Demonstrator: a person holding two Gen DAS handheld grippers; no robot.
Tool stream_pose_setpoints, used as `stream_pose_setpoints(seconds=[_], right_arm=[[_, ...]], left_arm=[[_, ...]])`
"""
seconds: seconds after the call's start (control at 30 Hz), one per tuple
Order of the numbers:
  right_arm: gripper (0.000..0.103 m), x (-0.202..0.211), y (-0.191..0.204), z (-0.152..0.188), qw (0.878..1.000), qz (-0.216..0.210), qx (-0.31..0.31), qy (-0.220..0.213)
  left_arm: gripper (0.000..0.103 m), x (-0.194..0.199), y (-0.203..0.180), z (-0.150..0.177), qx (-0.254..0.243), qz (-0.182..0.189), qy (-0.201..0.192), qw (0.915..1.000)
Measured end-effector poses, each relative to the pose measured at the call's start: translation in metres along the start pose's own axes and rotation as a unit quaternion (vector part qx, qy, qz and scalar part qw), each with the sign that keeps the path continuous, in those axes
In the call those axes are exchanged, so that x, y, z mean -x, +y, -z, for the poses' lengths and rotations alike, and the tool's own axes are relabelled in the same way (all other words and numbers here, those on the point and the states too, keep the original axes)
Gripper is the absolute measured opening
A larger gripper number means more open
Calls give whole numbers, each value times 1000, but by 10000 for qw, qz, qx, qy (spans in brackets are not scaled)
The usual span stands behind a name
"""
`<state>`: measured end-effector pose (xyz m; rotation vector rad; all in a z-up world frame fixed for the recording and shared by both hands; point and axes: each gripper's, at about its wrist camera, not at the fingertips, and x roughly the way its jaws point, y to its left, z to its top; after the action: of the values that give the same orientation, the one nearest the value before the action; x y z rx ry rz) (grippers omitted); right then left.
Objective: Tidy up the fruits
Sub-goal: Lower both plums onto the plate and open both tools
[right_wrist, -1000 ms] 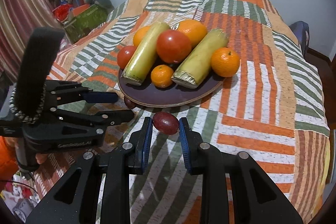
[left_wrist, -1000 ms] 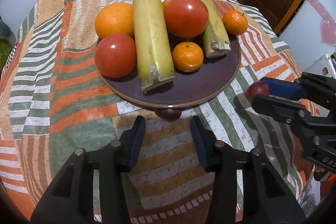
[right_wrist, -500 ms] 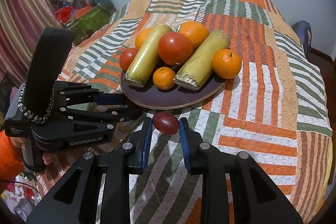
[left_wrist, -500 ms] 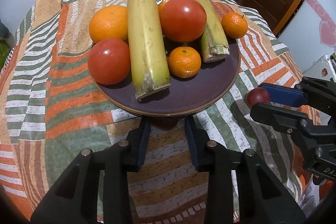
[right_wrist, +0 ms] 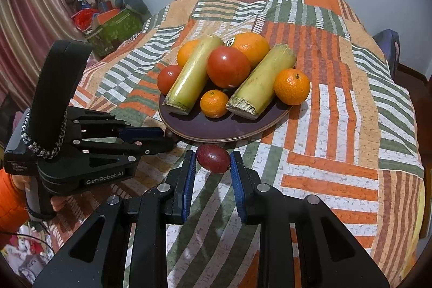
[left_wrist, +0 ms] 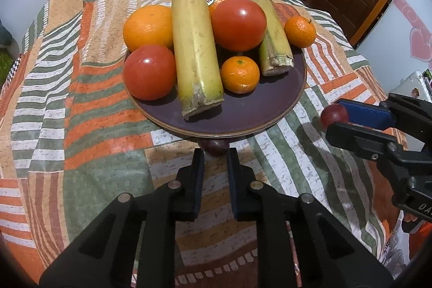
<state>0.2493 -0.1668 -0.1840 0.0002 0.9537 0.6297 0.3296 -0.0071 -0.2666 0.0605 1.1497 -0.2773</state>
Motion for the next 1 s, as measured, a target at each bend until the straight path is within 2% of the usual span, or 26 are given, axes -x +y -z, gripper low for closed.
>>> stream_pose_setpoints(seconds=[0.13, 0.33, 0.53, 0.67, 1.0], right_arm=[[24, 3, 1, 0, 10000, 18, 23, -20], [24, -1, -4, 0, 10000, 17, -22, 30], [24, -5, -5, 2, 10000, 2, -33, 81], [24, -6, -5, 2, 10000, -3, -39, 89], [24, -4, -5, 0, 10000, 7, -52, 38]], left_arm=[[18, 0, 2, 0, 83, 69, 8, 9999], [29, -6, -1, -3, 39, -46, -4, 10000], [29, -12, -2, -9, 27, -70, -100, 9999], [25, -12, -3, -7, -63, -111, -165, 9998], [25, 13, 1, 7, -62, -104, -313, 9994]])
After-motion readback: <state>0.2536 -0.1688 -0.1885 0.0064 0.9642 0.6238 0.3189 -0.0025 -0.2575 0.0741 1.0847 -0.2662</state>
